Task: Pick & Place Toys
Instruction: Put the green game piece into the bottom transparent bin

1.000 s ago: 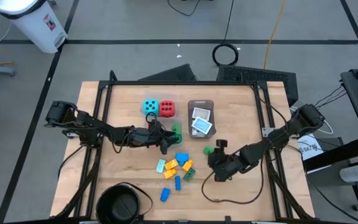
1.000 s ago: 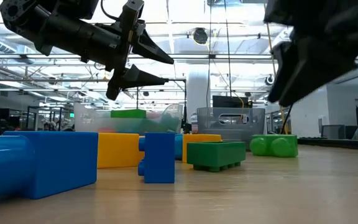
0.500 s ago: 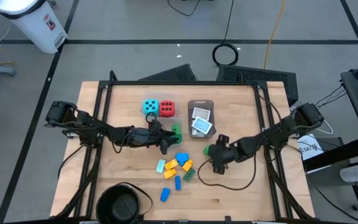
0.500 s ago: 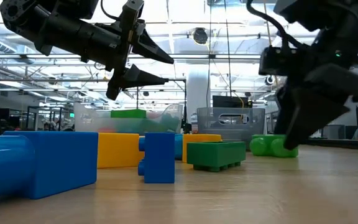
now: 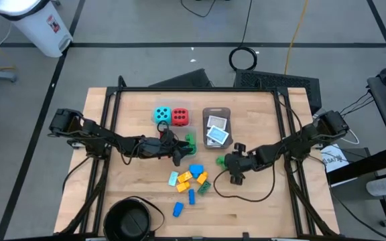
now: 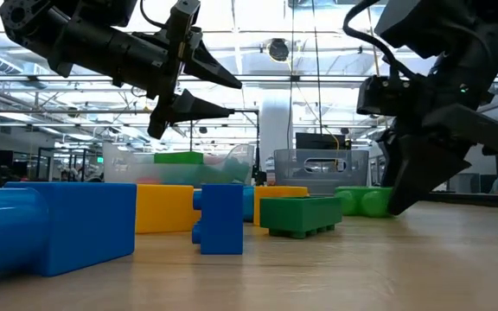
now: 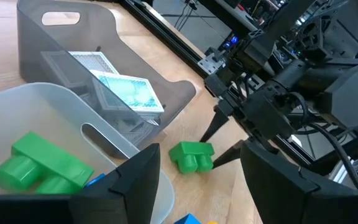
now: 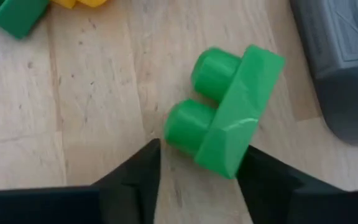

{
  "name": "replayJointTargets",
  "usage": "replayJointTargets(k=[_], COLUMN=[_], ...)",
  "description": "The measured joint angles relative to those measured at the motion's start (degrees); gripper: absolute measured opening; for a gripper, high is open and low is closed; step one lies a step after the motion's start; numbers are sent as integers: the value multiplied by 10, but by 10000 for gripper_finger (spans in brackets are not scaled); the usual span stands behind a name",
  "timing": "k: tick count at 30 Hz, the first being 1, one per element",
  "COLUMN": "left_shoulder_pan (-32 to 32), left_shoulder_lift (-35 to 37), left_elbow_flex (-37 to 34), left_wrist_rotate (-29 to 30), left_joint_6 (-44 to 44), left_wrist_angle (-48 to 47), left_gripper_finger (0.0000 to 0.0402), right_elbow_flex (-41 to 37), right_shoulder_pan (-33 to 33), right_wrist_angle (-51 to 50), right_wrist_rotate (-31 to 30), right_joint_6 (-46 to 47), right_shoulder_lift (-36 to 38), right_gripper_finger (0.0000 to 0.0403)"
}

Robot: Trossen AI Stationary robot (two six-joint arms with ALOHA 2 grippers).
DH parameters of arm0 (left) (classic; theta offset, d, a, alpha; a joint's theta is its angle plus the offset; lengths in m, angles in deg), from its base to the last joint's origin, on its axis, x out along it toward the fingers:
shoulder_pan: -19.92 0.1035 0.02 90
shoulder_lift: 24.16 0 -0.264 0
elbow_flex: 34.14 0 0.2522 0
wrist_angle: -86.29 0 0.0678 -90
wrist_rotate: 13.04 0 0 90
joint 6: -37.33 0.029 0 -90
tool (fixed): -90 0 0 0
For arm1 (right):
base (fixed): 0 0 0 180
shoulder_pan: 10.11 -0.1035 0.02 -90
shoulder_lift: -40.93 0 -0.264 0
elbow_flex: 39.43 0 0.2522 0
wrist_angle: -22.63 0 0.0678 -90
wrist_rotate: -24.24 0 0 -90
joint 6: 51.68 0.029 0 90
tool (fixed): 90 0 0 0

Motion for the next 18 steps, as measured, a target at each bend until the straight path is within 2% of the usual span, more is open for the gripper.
replayJointTargets(k=[9, 18], left_shoulder_pan=[0, 0], left_shoulder_lift=[0, 0], left_elbow_flex=[0, 0], left_wrist_rotate=[0, 0], left_joint_6=[0, 3], left_wrist_angle=[0, 0], left_gripper_finger=[230, 230], right_elbow_flex=[0, 0], right_shoulder_pan=[4, -2], right_wrist_angle=[1, 12], right_wrist_rotate=[0, 1], right_joint_6=[-65, -116], right_shoulder_lift=[0, 6], right_gripper_finger=[14, 1])
